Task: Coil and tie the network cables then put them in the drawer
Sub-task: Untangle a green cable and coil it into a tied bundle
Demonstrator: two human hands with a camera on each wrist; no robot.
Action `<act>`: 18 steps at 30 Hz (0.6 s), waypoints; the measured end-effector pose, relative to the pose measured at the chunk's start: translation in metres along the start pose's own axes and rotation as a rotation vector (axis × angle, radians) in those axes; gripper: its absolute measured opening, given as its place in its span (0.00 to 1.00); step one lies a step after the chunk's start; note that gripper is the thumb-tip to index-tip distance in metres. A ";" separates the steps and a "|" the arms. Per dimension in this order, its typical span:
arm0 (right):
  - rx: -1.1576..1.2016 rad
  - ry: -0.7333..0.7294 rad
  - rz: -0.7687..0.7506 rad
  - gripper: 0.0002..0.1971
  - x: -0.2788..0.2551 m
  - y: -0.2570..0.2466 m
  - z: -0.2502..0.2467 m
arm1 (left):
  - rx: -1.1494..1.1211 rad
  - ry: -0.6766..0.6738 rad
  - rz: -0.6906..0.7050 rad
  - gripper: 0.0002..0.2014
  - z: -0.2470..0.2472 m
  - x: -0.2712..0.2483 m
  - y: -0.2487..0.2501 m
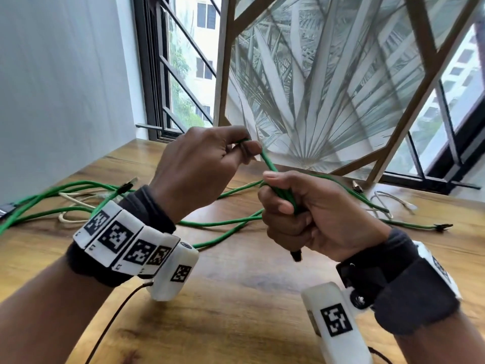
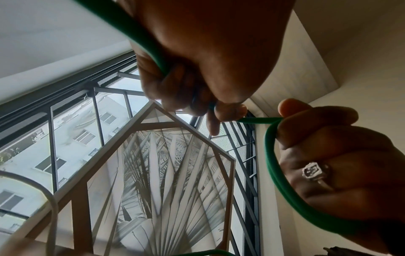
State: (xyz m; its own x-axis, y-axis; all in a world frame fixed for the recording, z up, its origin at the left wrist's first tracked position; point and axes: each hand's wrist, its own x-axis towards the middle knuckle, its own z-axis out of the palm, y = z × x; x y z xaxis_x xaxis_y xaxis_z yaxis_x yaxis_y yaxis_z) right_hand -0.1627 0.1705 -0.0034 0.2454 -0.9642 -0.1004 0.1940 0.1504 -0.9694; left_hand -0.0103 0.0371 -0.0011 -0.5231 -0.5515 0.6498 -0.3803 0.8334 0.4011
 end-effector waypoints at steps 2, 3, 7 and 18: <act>0.085 -0.026 -0.035 0.21 0.000 -0.002 -0.001 | -0.023 -0.070 -0.017 0.14 0.002 0.001 -0.004; 0.136 -0.039 -0.057 0.21 -0.001 -0.003 -0.002 | -0.034 -0.103 -0.021 0.15 0.003 0.001 -0.004; 0.317 -0.083 -0.126 0.22 -0.004 -0.011 -0.006 | -0.089 -0.273 -0.031 0.18 0.008 -0.001 -0.001; 0.684 -0.077 -0.351 0.22 -0.006 -0.016 -0.010 | -0.130 -0.525 0.118 0.19 0.020 -0.012 0.014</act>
State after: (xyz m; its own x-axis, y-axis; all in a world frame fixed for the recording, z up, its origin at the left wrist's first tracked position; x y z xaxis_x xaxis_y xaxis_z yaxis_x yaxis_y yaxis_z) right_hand -0.1764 0.1721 0.0103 0.1215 -0.9663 0.2270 0.8103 -0.0355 -0.5849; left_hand -0.0249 0.0549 -0.0157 -0.8793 -0.3706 0.2992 -0.2159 0.8700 0.4433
